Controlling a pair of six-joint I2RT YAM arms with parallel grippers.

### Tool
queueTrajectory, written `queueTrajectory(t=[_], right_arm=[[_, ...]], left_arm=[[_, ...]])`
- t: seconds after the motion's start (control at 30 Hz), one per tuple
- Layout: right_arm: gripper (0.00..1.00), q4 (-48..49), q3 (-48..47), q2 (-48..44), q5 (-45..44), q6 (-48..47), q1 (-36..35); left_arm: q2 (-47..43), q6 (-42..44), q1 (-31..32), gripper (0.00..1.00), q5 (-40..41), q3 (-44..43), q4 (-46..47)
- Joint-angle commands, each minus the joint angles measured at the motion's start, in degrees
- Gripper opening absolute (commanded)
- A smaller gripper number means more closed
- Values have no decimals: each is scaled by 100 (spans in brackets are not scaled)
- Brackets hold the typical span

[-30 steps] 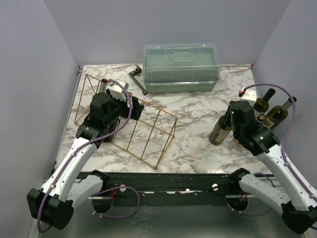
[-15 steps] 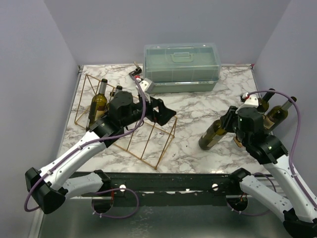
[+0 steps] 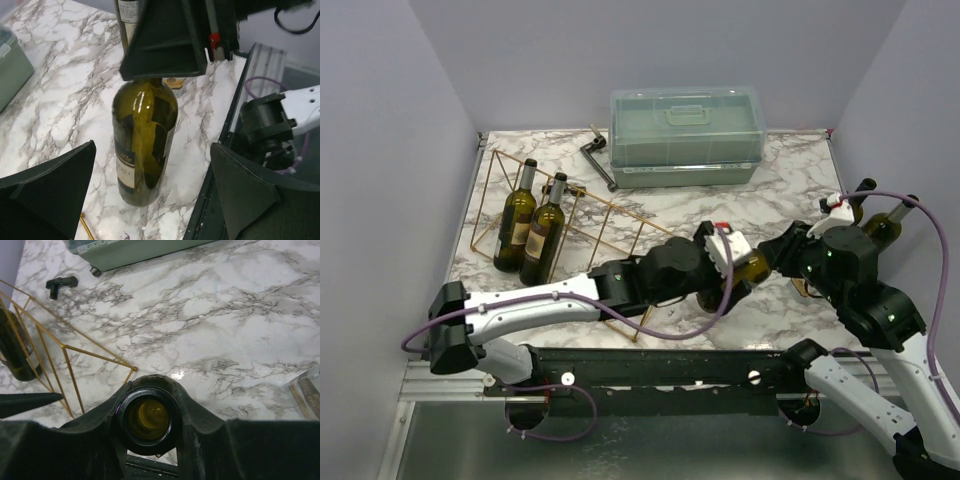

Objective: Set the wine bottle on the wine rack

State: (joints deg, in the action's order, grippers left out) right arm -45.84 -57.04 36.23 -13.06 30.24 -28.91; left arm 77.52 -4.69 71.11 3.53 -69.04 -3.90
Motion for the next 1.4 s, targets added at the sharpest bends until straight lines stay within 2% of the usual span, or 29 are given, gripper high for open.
queueTrajectory(t=[0.0, 0.17, 0.53, 0.6, 0.67, 0.83, 0.9, 0.93, 0.97, 1.03, 1.1, 1.2, 1.37], right_arm=[[1, 248, -491, -234, 498, 406, 14], [1, 138, -632, -369, 581, 491, 8], [1, -50, -842, -422, 897, 607, 12], [1, -77, -884, -455, 911, 637, 11], [1, -126, -934, -476, 918, 649, 10], [1, -178, -994, -511, 980, 696, 11], [1, -188, -1005, -537, 972, 707, 8], [4, -195, -1018, -544, 969, 703, 7], [14, -219, -1041, -547, 953, 705, 8], [32, -265, -1117, -561, 894, 699, 8], [50, -311, -1214, -564, 846, 671, 8], [68, -391, -1401, -565, 782, 614, 12], [91, -592, -1755, -549, 673, 558, 8]], left_arm=[[672, 1149, 644, 98, 1756, -461, 78], [1245, 1396, 945, 98, 2871, -777, 128], [1977, 1363, 1000, 96, 2902, -1149, 634], [2045, 1382, 1001, 88, 2940, -1195, 684], [2078, 1391, 1002, 68, 3002, -1204, 728], [2058, 1468, 1001, 36, 3180, -1187, 854], [2033, 1509, 1002, 20, 3205, -1190, 863], [2010, 1522, 1002, 10, 3231, -1176, 866], [1997, 1539, 1004, 5, 3234, -1161, 869], [1967, 1600, 1008, 0, 3219, -1132, 901], [1943, 1633, 1001, 0, 3200, -1113, 927], [1910, 1680, 1002, 0, 3167, -1103, 1004], [1866, 1741, 995, 0, 3187, -1120, 1120]])
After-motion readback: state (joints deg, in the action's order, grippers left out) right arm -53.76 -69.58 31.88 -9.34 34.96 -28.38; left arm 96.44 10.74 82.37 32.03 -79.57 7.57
